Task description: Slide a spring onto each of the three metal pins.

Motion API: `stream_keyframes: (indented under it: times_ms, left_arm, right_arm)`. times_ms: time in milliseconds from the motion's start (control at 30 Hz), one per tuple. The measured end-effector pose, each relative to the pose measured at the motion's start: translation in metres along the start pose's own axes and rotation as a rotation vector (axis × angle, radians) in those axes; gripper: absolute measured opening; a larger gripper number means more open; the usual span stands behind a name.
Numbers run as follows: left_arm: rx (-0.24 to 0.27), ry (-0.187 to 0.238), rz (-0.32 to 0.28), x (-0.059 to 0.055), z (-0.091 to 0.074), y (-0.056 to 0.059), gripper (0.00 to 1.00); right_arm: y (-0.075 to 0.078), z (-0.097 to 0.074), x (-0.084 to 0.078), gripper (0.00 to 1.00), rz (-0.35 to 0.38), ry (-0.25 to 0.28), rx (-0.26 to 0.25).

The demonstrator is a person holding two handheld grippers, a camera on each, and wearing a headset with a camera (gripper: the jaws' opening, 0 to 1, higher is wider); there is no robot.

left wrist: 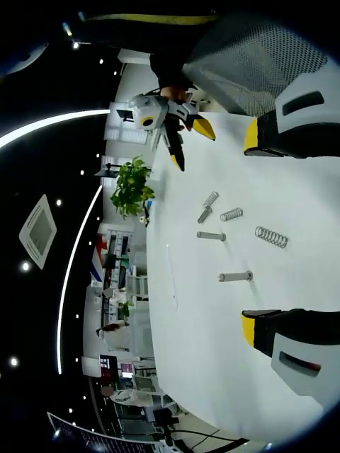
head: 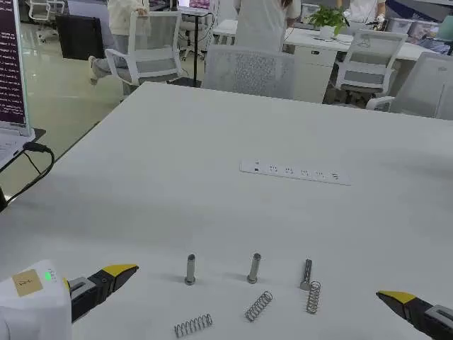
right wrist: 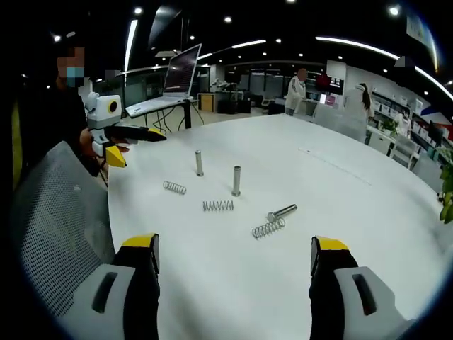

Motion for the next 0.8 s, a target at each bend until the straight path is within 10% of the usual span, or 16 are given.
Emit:
stream_keyframes:
  times_ms: [800]
  left_arm:
    - [-0.013, -0.014, 0.0, -0.0007, 0.0017, 0.0032, 0.86]
  right_arm:
    - [0.0026, -0.0036, 0.003, 0.86, 0.007, 0.011, -0.022]
Point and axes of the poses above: the centre of the closed fingertips' face, and the gripper's own axes: z roughly forward along the fingers, y roughly to its right, x roughly out of its top, the point moved 1 cm from there along -z, roughly backward along the fingers, and after that the axes turned 4 degrees about -x, right-handed, at the moved point
